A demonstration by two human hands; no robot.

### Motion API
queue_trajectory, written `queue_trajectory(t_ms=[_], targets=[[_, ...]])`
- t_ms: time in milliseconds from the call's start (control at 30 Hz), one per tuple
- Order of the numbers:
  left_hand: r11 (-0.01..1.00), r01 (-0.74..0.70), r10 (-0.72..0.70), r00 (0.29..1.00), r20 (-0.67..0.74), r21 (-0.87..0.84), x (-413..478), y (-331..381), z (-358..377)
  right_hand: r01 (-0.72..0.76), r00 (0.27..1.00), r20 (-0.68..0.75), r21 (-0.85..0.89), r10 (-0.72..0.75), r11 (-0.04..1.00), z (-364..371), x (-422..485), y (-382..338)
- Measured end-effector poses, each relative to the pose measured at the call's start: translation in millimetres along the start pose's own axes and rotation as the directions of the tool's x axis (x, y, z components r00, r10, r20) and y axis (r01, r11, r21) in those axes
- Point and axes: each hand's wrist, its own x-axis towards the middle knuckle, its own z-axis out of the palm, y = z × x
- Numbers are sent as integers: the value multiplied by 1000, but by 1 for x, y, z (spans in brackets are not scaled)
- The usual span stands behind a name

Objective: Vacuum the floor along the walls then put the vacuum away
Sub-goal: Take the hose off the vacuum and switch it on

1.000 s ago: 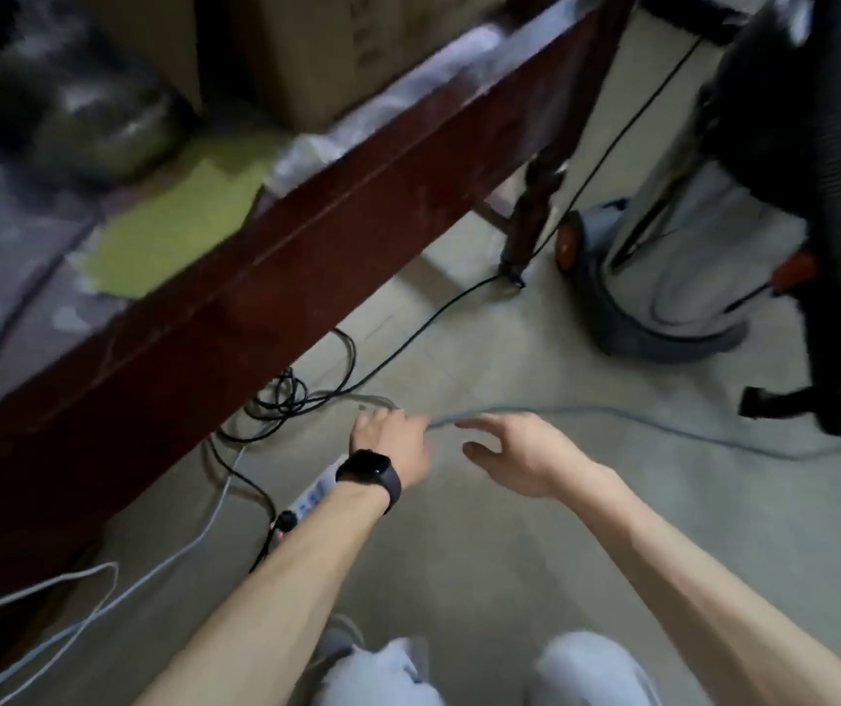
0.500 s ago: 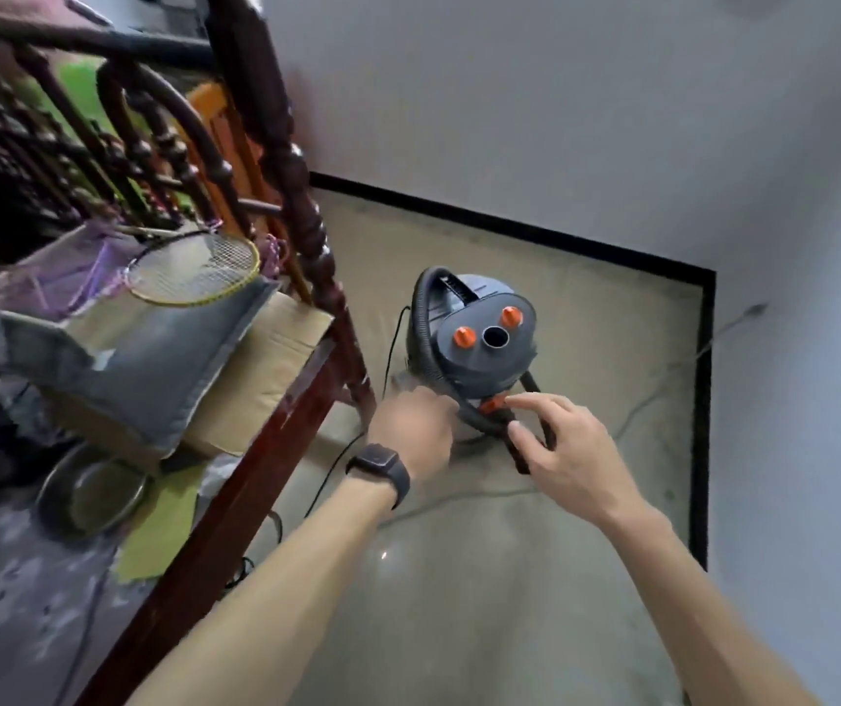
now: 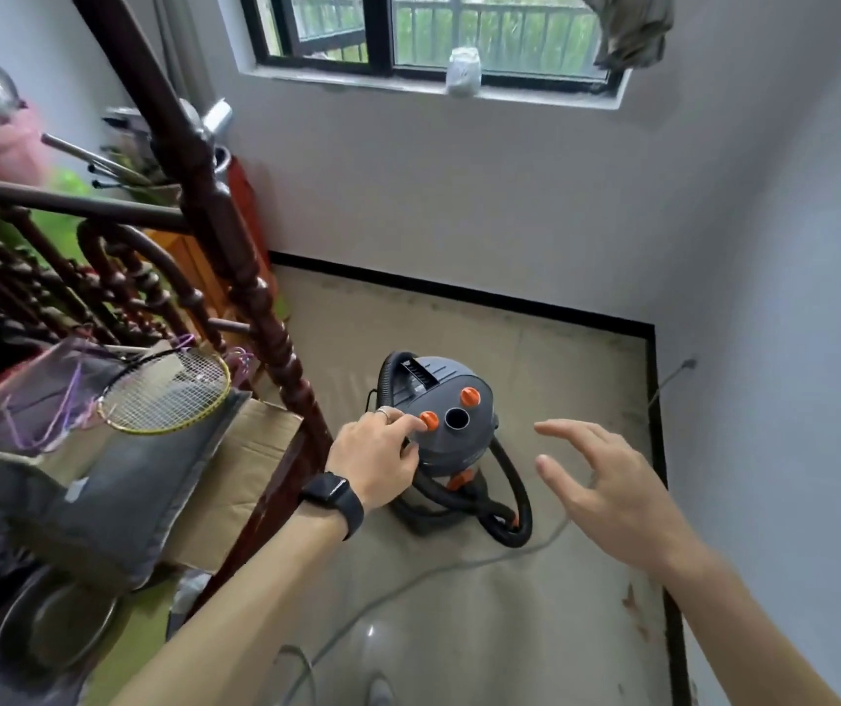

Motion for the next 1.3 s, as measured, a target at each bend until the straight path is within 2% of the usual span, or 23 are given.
queue_trajectory(t_ms=[233,500,633,733,833,900,1000,1133,1300], targets=[[1000,-21,24,991,132,-22,63,-44,5,-118,993,14,-29,119,993,26,61,5],[990,140,-122,939,322,-33,140,-76,72,-236,961,133,-61,243,970,77,152,69],[947,320,-278,847,452,-18,175,-89,120,-283,916,273,-84,295,955,123,221,122],[806,586,-461,709,534,-83,204,-98,150,-234,857,433,-157,280,959,164,280,157],[551,822,-621,517,590,-141,225,-104,180,-156,772,563,-282,295,947,202,328,186],[405,904,-682,400,612,-139,233,-110,205,-74,729,615,-364,300,928,226,355,203],[230,961,-727,273,630,-151,245,-121,239,19,700,651,-428,294,904,258,392,222],[62,989,-731,137,668,-136,253,-144,277,162,648,718,-456,254,875,293,407,252],[-109,985,-695,21,718,-134,251,-165,311,237,673,717,-442,182,865,305,403,271]])
